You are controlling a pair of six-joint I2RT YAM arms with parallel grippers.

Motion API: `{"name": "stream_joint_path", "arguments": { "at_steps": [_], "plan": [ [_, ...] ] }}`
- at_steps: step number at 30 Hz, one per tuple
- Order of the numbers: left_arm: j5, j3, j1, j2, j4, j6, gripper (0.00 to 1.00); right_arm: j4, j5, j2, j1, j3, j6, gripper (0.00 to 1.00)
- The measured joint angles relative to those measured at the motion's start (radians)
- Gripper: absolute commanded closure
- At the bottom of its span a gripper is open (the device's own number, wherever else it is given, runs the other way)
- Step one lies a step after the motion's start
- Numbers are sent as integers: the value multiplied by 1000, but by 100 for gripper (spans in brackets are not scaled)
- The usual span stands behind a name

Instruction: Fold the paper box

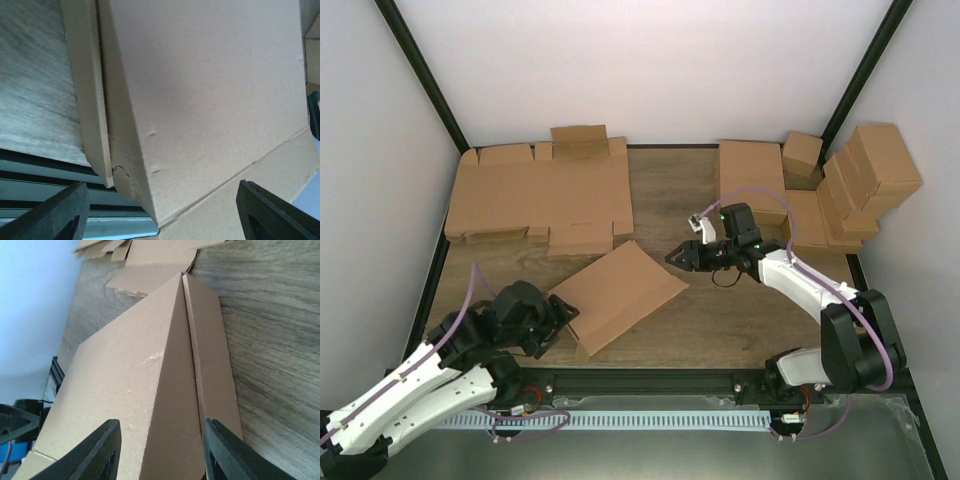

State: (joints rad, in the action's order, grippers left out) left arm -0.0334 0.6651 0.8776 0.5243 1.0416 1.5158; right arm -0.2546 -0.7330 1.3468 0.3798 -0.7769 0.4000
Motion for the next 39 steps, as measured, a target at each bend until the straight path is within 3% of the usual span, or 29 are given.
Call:
{"name": "stream_joint_path", "arguments": {
  "at_steps": [3, 8, 16, 21, 23, 28, 32, 36, 39],
  "plan": [
    [-22, -35, 0, -2, -20, 0, 33, -4, -15, 20, 10, 0, -19, 63],
    [-66, -138, 0, -24, -87, 3, 42, -8, -32, 40, 13, 5, -40, 73],
    [-95, -217, 0, -44, -158, 9, 50, 26, -81, 56, 19, 87, -23, 78],
    [-103, -242, 0, -55, -174, 16, 60, 56, -82, 78, 28, 134, -11, 82],
    [-103, -248, 0, -68, -178, 19, 62, 60, -78, 89, 30, 148, -8, 80],
    [-106, -283, 0, -103, -195, 26, 66, 58, -40, 95, 30, 157, -4, 62],
    [-110, -303, 0, -106, -214, 26, 66, 43, 1, 71, 32, 156, -8, 56],
    [-106, -304, 0, -95, -228, 19, 68, 8, 88, -46, 34, 153, -15, 43],
    [-101, -304, 0, -85, -237, 8, 70, 8, 105, -153, 34, 148, -26, 40]
  ]
}}
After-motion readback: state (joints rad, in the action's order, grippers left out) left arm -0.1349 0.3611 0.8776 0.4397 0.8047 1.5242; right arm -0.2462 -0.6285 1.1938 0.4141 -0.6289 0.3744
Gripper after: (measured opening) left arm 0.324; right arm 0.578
